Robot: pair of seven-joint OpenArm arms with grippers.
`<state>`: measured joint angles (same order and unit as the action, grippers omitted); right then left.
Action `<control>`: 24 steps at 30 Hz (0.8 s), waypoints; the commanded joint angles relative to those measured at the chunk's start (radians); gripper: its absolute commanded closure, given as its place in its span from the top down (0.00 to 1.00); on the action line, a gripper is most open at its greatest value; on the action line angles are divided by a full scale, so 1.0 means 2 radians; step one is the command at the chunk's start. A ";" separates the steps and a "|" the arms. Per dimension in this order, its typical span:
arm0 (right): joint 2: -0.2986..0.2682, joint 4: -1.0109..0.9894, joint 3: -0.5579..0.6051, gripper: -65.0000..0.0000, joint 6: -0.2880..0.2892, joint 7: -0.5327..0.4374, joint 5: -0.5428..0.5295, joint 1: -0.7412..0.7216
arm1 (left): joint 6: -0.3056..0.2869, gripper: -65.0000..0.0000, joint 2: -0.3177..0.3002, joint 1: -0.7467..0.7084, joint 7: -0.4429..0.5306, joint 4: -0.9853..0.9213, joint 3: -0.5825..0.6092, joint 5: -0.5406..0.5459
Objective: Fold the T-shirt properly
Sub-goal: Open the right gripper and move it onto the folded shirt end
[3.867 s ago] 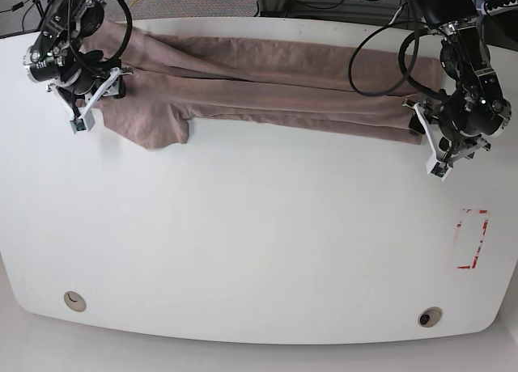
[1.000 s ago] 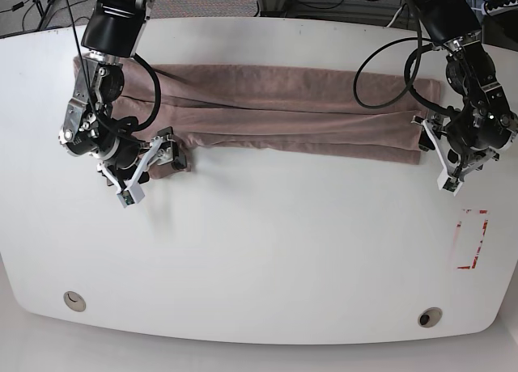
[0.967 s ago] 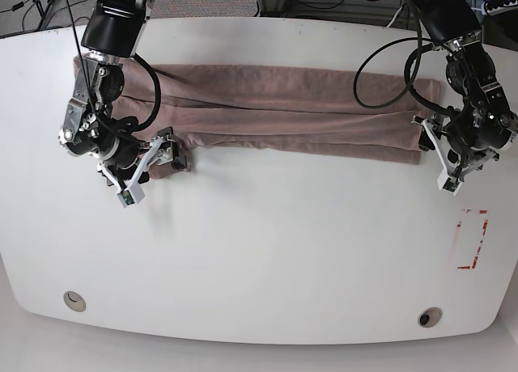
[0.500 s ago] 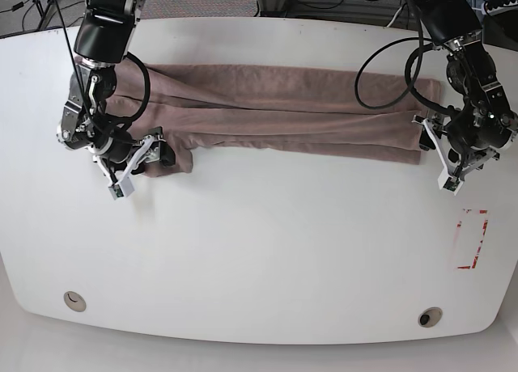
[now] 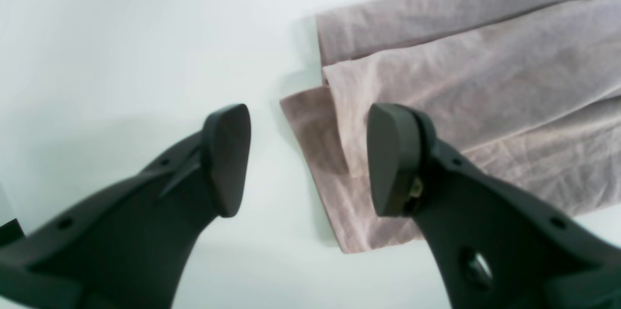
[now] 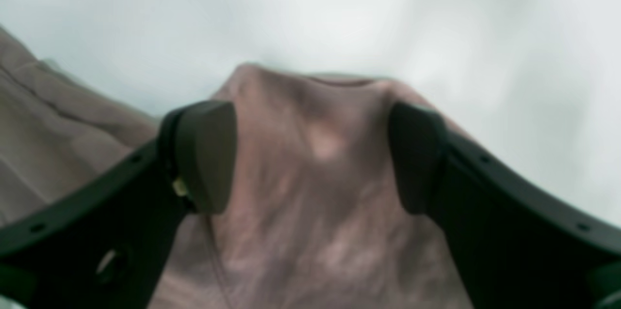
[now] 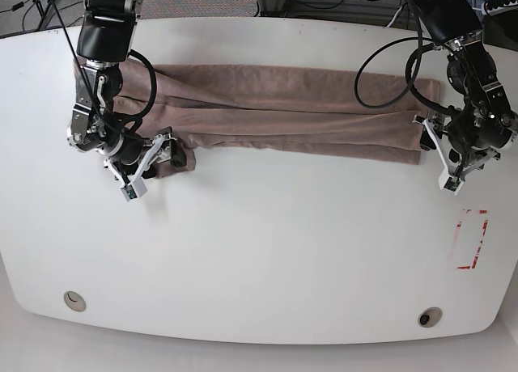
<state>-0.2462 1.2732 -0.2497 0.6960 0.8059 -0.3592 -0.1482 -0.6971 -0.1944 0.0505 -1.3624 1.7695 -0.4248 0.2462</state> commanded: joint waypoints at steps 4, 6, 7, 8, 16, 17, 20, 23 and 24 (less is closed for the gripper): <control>-0.004 -0.004 0.002 0.71 0.001 -0.026 0.049 -0.011 | 0.000 0.55 -0.006 0.010 0.005 0.009 0.000 0.003; -0.004 -0.005 0.002 0.70 0.001 -0.030 0.058 -0.012 | 0.000 0.55 -0.006 0.010 0.005 0.009 0.000 0.003; -0.004 -0.005 0.002 0.70 0.001 -0.031 0.062 -0.012 | 0.000 0.55 -0.006 0.010 0.005 0.009 0.000 0.003; -0.004 -0.005 0.002 0.70 0.001 -0.032 0.065 -0.012 | 0.000 0.55 -0.006 0.010 0.005 0.009 0.000 0.003; -0.004 -0.005 0.002 0.39 0.001 -0.052 0.070 -0.013 | 0.000 0.55 -0.006 0.010 0.005 0.008 0.000 0.003; -0.004 -0.005 0.002 0.33 0.001 -0.057 0.070 -0.013 | 0.000 0.55 -0.006 0.010 0.005 0.008 0.000 0.003; -0.004 -0.005 0.002 0.18 0.001 -0.062 0.070 -0.012 | 0.000 0.55 -0.006 0.010 0.005 0.007 0.000 0.003; -0.004 -0.005 0.003 0.07 0.001 -0.062 0.070 -0.012 | 0.000 0.55 -0.006 0.010 0.005 0.007 0.000 0.003; -0.004 -0.004 0.003 0.07 0.001 -0.062 0.070 -0.012 | 0.000 0.55 -0.006 0.010 0.005 0.007 0.000 0.003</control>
<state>-0.2436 1.2530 -0.2420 0.6983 0.6918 -0.2127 -0.1532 -0.6971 -0.1944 0.0532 -1.3621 1.7691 -0.4229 0.2470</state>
